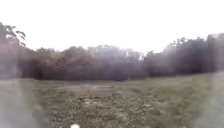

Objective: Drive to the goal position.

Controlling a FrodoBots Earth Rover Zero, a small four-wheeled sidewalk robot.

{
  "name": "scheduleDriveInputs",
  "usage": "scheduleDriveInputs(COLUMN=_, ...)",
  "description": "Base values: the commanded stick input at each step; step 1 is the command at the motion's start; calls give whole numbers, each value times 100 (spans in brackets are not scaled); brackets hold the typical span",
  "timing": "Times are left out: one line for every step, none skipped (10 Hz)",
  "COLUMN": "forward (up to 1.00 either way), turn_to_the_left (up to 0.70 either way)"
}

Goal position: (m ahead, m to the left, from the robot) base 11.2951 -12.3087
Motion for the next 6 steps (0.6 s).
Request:
scheduleDriveInputs(forward=0, turn_to_the_left=0)
scheduleDriveInputs(forward=0, turn_to_the_left=0)
scheduleDriveInputs(forward=0, turn_to_the_left=0)
scheduleDriveInputs(forward=0, turn_to_the_left=0)
scheduleDriveInputs(forward=15, turn_to_the_left=-35)
scheduleDriveInputs(forward=47, turn_to_the_left=-23)
